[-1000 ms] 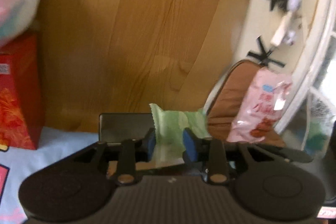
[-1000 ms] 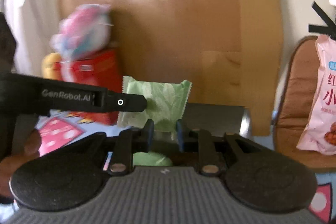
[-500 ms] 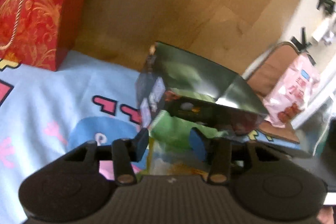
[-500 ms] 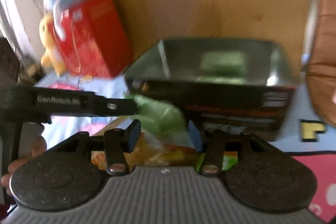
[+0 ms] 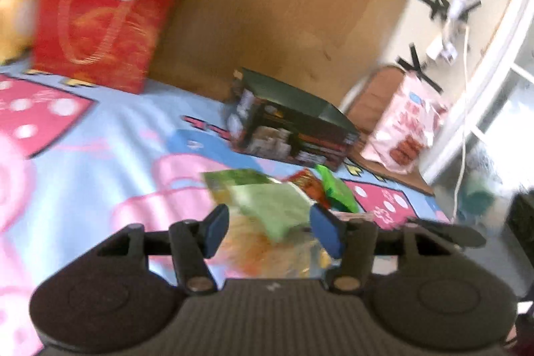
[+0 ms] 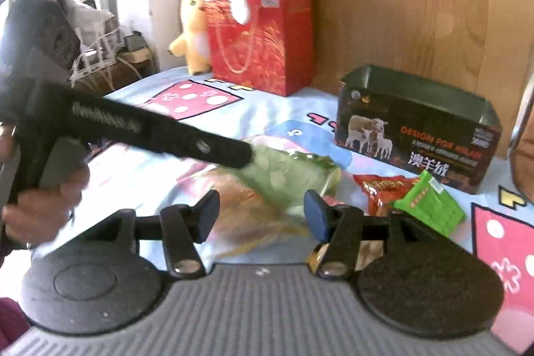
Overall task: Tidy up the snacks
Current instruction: 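Grasp the clear golden snack bag with the left gripper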
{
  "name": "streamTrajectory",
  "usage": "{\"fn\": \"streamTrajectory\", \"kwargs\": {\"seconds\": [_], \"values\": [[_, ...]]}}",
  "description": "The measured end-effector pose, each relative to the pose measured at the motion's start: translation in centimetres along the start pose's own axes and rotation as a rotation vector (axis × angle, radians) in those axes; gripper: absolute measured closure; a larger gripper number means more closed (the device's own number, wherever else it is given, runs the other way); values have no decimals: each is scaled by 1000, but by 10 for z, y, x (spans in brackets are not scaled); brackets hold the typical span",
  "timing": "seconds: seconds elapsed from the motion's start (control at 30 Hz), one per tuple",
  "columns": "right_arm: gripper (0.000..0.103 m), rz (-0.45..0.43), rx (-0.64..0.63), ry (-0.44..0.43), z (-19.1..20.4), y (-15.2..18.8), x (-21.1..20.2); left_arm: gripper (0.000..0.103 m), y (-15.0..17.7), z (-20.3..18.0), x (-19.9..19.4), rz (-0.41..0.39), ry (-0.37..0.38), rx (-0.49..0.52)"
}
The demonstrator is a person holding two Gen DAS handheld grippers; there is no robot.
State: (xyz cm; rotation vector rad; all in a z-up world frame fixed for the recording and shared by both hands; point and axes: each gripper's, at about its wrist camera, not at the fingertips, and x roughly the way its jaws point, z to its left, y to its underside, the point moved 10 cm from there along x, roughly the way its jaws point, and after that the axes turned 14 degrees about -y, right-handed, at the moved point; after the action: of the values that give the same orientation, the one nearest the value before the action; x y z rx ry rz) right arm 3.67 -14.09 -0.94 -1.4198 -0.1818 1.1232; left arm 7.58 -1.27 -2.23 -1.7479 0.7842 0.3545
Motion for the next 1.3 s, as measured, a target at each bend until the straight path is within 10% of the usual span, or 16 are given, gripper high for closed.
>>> {"fn": "streamTrajectory", "kwargs": {"seconds": [0.43,0.77,1.03,1.2,1.3], "values": [[45,-77,122,110,-24,-7,-12,47,-19,-11,2,34,37,-49],[61,36,252,-62,-11,18,24,47,-16,15,28,47,-62,-60],[58,65,361,-75,-17,28,44,79,17,21,53,161,-75,-24],[64,87,273,-119,-2,26,22,73,47,1,7,171,-15,80],[56,86,241,-117,-4,32,3,52,46,3,-12,149,9,80]]}}
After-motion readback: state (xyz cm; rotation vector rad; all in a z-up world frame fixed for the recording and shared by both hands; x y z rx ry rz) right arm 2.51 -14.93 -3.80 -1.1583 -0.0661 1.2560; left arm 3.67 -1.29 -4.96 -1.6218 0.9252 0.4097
